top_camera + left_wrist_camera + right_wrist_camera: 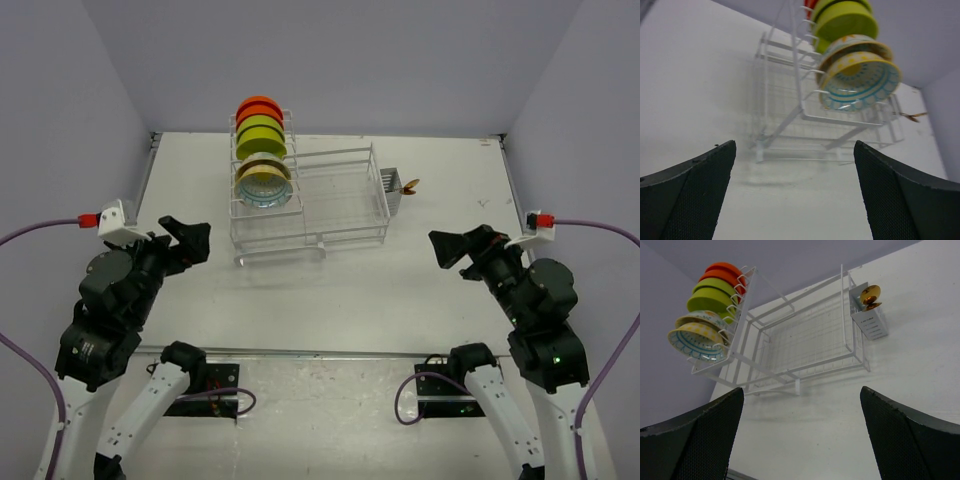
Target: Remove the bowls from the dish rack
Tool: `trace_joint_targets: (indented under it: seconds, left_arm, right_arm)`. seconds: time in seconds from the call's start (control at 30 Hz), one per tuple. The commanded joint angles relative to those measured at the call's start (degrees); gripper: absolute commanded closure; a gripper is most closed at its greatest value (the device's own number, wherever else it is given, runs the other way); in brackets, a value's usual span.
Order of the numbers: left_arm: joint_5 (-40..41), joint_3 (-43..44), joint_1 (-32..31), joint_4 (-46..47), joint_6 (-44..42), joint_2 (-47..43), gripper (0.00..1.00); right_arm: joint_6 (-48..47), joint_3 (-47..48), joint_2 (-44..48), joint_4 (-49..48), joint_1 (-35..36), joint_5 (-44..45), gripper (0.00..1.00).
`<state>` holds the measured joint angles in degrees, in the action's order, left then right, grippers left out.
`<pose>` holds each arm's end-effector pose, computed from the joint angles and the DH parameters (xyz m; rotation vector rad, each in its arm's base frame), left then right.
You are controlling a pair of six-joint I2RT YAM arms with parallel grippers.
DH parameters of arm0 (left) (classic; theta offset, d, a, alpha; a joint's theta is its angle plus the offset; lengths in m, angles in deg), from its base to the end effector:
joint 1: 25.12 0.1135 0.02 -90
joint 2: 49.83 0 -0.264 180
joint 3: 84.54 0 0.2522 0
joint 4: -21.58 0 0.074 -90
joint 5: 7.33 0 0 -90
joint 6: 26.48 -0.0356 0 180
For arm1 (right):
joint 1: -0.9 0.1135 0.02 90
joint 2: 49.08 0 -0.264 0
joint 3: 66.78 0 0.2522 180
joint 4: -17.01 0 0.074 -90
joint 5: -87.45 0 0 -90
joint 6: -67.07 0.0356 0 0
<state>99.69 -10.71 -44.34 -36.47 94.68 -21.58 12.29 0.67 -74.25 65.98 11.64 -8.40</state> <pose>0.0690 -0.0130 0.3953 -0.3980 1.7489 -0.3675 0.0743 0.0178 0.3827 0.2904 1.7098 0.6832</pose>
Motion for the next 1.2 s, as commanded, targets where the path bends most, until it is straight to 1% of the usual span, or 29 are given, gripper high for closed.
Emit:
trace_joint_targets:
  seconds: [0.0, 0.03, 0.1, 0.13, 0.17, 0.2, 0.23, 0.27, 0.3, 0.33, 0.37, 0.4, 0.47, 0.53, 0.6, 0.63, 0.67, 0.7, 0.73, 0.77, 0.8, 0.83, 0.87, 0.9, 0.97, 1.07, 1.1, 1.13, 1.17]
  left_arm:
    - [-17.5, 0.9, -0.1, 9.5, 11.7, 1.7, 0.0]
    - [-25.0, 0.0, -0.1, 16.7, 13.6, 1.9, 0.0]
    - [-31.7, -0.4, -0.1, 22.4, 14.5, 4.3, 0.0]
    - [-33.3, 0.6, -0.1, 24.2, 13.0, 6.0, 0.0]
    - [-34.5, 2.3, -0.1, 24.1, 7.2, 10.6, 0.0]
    - [-34.3, 6.9, -0.1, 19.6, 4.3, 13.2, 0.0]
    - [-32.3, 9.4, -0.1, 16.6, 0.9, 15.7, 0.0]
    - [-30.6, 11.7, -0.1, 14.4, -5.1, 19.8, 0.0]
    - [-24.5, 15.9, -0.1, 9.3, -7.7, 21.7, 0.0]
    - [-20.4, 17.5, -0.1, 7.6, -9.7, 23.0, 0.0]
    - [-14.4, 19.4, -0.2, 6.8, -12.8, 24.6, 0.0]
    - [-12.7, 20.2, -0.2, 5.5, -14.3, 25.4, 0.0]
    - [-10.2, 22.1, -0.4, 5.2, -18.6, 26.8, 0.05]
    - [-8.1, 23.2, -1.3, 5.3, -21.5, 28.0, 0.08]
    - [-2.9, 25.3, -2.7, 4.7, -25.8, 30.4, 0.05]
    - [-0.3, 26.0, -5.5, 4.2, -28.2, 31.9, 0.02]
    - [4.9, 28.2, -8.0, 2.8, -29.4, 32.7, 0.0]
    - [7.7, 29.0, -13.7, 2.4, -30.4, 33.3, 0.0]
    - [11.1, 30.5, -16.7, 2.0, -32.8, 34.3, 0.0]
    - [17.6, 31.1, -19.7, 1.1, -33.7, 34.8, 0.0]
    - [20.5, 31.5, -24.9, 0.4, -34.6, 35.5, 0.0]
    - [23.8, 32.2, -27.4, -0.7, -36.0, 37.4, 0.0]
    - [31.4, 32.0, -30.0, -1.6, -36.7, 38.2, 0.0]
    - [34.9, 31.4, -33.8, -1.7, -37.1, 38.9, 0.0]
    - [39.7, 30.5, -34.9, -1.2, -37.6, 40.3, 0.0]
    - [40.7, 30.5, -34.9, 0.4, -39.4, 40.7, 0.0]
    - [42.6, 30.4, -34.9, 0.4, -41.0, 42.1, 0.0]
    - [42.6, 29.9, -34.9, 0.4, -41.9, 43.2, 0.02]
    - [45.6, 29.3, -35.0, 0.5, -42.7, 44.2, 0.08]
  right_arm:
    - [1.5, 0.5, -0.3, -3.3, -0.3, -2.1, 0.01]
    - [1.5, 0.7, -0.4, -3.5, -0.3, -2.8, 0.01]
    - [1.2, 1.1, -0.4, -3.4, -0.3, -3.4, 0.01]
    - [1.0, 1.2, -0.1, -3.4, -0.4, -3.9, 0.01]
    - [0.6, 1.2, 0.2, -3.3, -0.3, -4.2, 0.01]
    - [0.5, 1.2, 0.4, -3.3, -0.4, -4.3, 0.01]
    - [0.2, 1.2, 0.9, -3.1, -0.3, -4.7, 0.01]
    - [-0.2, 1.2, 1.1, -3.0, -0.3, -4.9, 0.01]
    - [-0.5, 1.2, 1.3, -3.0, -0.3, -5.0, 0.01]
    - [-0.8, 1.2, 1.3, -2.9, -0.3, -5.0, 0.01]
    - [-1.4, 1.1, 1.5, -2.9, -0.3, -5.0, 0.01]
    - [-1.6, 1.0, 1.5, -2.9, -0.4, -5.0, 0.01]
    - [-2.3, 0.7, 1.0, -3.0, -0.3, -4.7, 0.01]
    - [-2.6, 0.6, 0.3, -3.0, -0.3, -4.4, 0.01]
    - [-2.7, 0.5, -0.9, -3.0, -0.3, -4.8, 0.01]
    - [-2.8, 0.4, -1.3, -3.3, -0.3, -5.0, 0.01]
    - [-2.8, 0.3, -1.9, -3.5, -0.3, -5.2, 0.01]
    - [-3.0, 0.2, -2.3, -3.4, -0.3, -6.0, 0.01]
    - [-3.1, 0.3, -2.6, -3.2, -0.3, -6.2, 0.01]
    - [-3.4, 0.3, -2.8, -3.2, -0.4, -6.4, 0.01]
    - [-3.5, 0.3, -3.1, -3.2, -0.3, -6.6, 0.01]
    - [-3.7, 0.2, -3.2, -3.2, -0.2, -6.5, 0.01]
    - [-3.7, 0.0, -3.2, -3.3, -0.3, -6.6, 0.01]
    - [-3.8, -0.2, -3.1, -3.6, -0.3, -6.9, 0.01]
    - [-4.3, -0.6, -3.1, -3.5, -0.3, -6.8, 0.01]
    - [-4.5, -0.5, -3.0, -2.9, -0.3, -6.4, 0.01]
    - [-4.7, -0.3, -2.9, -2.7, -0.3, -6.4, 0.01]
    - [-4.9, -0.2, -2.9, -2.7, -0.3, -6.4, 0.01]
    - [-5.0, 0.0, -2.9, -2.4, -0.4, -6.3, 0.01]
